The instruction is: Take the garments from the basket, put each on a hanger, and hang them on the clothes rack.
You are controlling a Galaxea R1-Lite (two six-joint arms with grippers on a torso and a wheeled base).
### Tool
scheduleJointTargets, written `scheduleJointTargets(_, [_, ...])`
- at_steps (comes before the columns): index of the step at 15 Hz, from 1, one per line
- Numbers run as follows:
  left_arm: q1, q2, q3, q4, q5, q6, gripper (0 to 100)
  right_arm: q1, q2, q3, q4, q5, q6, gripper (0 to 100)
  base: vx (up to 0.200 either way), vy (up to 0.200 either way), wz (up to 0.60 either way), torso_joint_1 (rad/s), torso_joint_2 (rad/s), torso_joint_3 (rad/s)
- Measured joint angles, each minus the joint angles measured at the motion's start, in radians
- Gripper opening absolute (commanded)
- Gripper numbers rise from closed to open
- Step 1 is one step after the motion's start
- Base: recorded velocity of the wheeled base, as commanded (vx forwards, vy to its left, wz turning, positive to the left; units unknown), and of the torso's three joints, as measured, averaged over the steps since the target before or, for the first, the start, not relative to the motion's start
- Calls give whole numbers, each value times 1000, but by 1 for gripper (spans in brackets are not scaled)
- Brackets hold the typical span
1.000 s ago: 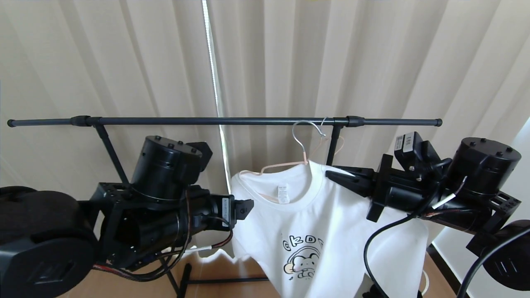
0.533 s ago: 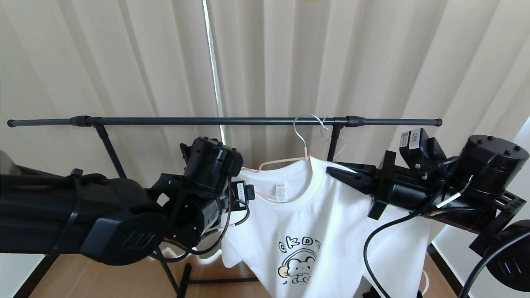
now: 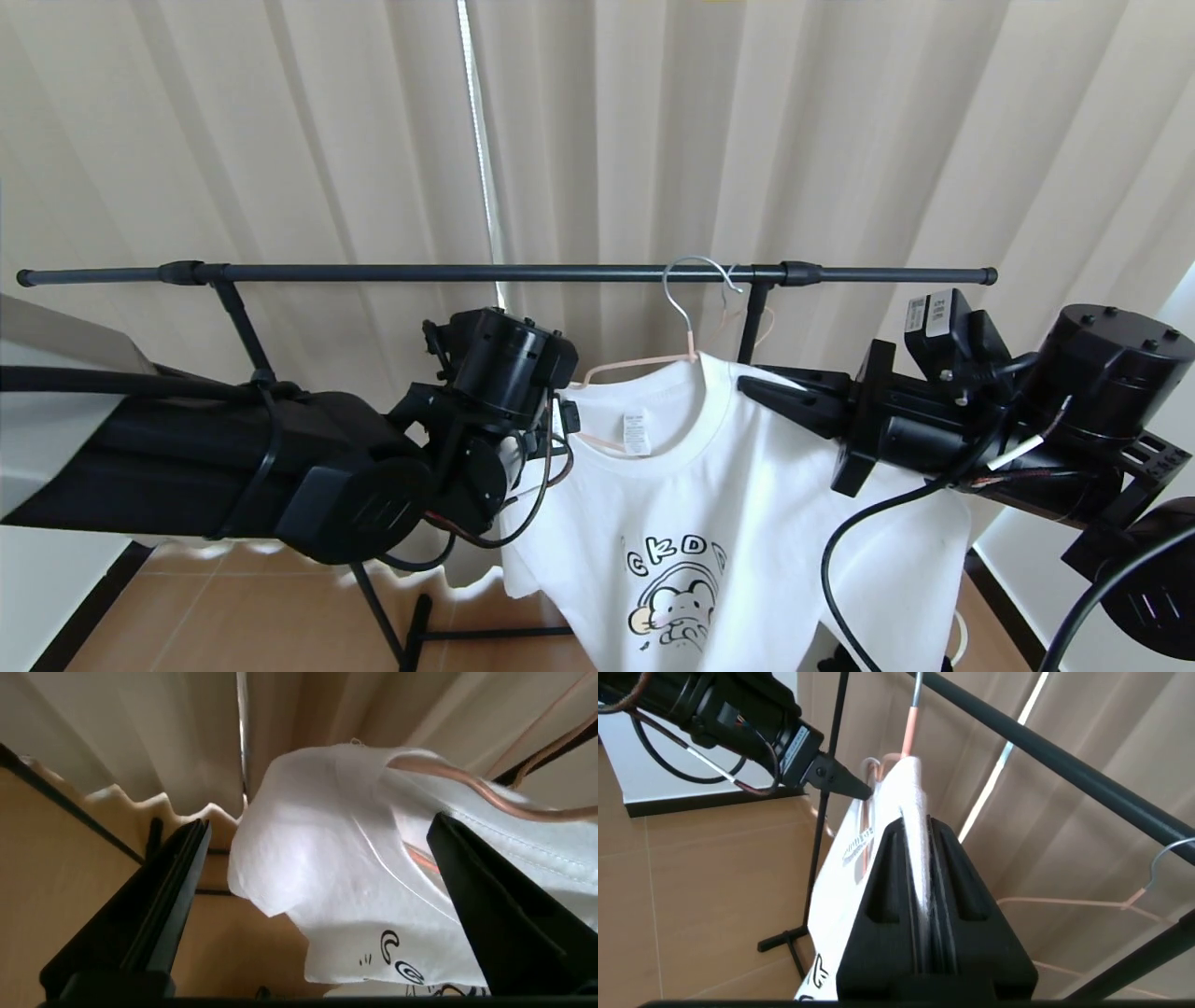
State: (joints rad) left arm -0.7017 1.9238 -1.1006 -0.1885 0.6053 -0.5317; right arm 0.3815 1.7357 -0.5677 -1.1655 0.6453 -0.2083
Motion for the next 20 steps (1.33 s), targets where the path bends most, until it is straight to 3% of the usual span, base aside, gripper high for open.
scheduleJointTargets(8, [30,51,-35,-2,29,-10,100,0,-7,2,0,0,1,0,0,0,0,0,0,0])
scheduleJointTargets(9, [34,53,-38,-2,29,-10,0,0,-7,2,0,0,1,0,0,0,0,0,0,0])
scheduleJointTargets(16, [0,47,-38,4,31,-6,0,0,1,-3,0,1,1,0,0,0,0,0,0,0])
scheduleJointTargets(20, [-18,6,-38,5,31,35,0,0,5,-2,0,3,3,0,0,0,0,0,0,0])
